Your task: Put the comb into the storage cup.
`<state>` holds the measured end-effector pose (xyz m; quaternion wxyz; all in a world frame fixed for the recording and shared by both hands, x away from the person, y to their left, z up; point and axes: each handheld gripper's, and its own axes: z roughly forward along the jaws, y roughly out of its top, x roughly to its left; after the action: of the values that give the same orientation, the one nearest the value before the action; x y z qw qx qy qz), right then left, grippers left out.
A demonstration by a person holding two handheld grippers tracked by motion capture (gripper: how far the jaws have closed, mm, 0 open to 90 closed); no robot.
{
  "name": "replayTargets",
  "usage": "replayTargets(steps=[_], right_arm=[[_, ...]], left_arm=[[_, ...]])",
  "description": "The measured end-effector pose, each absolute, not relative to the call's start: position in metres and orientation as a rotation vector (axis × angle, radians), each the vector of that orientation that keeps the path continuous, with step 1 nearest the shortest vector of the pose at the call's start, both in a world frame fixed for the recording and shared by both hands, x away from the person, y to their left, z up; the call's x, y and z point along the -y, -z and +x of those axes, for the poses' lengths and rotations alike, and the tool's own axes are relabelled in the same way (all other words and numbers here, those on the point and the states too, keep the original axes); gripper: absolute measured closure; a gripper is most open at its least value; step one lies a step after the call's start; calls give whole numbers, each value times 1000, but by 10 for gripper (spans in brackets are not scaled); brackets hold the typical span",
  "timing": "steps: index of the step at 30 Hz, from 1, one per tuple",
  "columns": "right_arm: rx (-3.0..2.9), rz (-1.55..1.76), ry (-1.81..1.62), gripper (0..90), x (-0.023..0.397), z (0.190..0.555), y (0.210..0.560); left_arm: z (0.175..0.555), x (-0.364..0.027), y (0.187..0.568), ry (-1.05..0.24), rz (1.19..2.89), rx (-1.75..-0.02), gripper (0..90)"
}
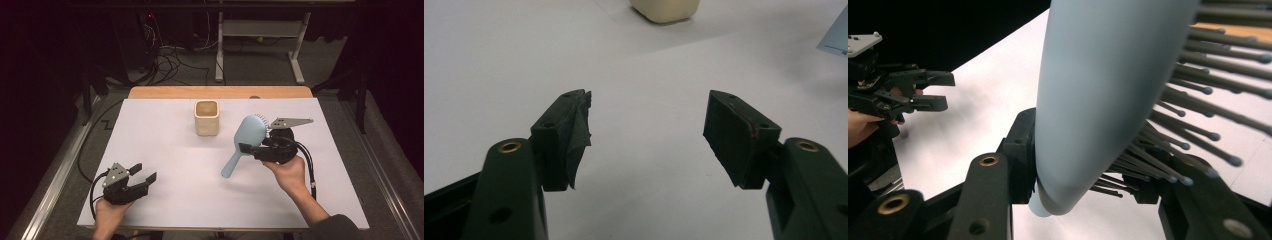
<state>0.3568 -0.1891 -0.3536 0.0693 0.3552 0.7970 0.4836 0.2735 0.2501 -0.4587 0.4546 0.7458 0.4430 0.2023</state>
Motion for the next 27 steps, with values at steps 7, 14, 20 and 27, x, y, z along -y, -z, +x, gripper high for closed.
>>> replayTargets(steps=[7, 14, 20, 27], right_arm=[[-2392, 1075, -1445, 563, 188, 364, 351], [-2384, 1080, -1432, 563, 186, 372, 347], [-2372, 1091, -1441, 563, 186, 379, 346], [-2365, 1103, -1426, 563, 183, 387, 344]], left_arm=[[274, -254, 463, -515, 1824, -1107, 356], [271, -255, 466, -512, 1811, -1120, 356], [270, -254, 468, -506, 1810, -1127, 360], [270, -254, 468, -506, 1814, -1124, 360]])
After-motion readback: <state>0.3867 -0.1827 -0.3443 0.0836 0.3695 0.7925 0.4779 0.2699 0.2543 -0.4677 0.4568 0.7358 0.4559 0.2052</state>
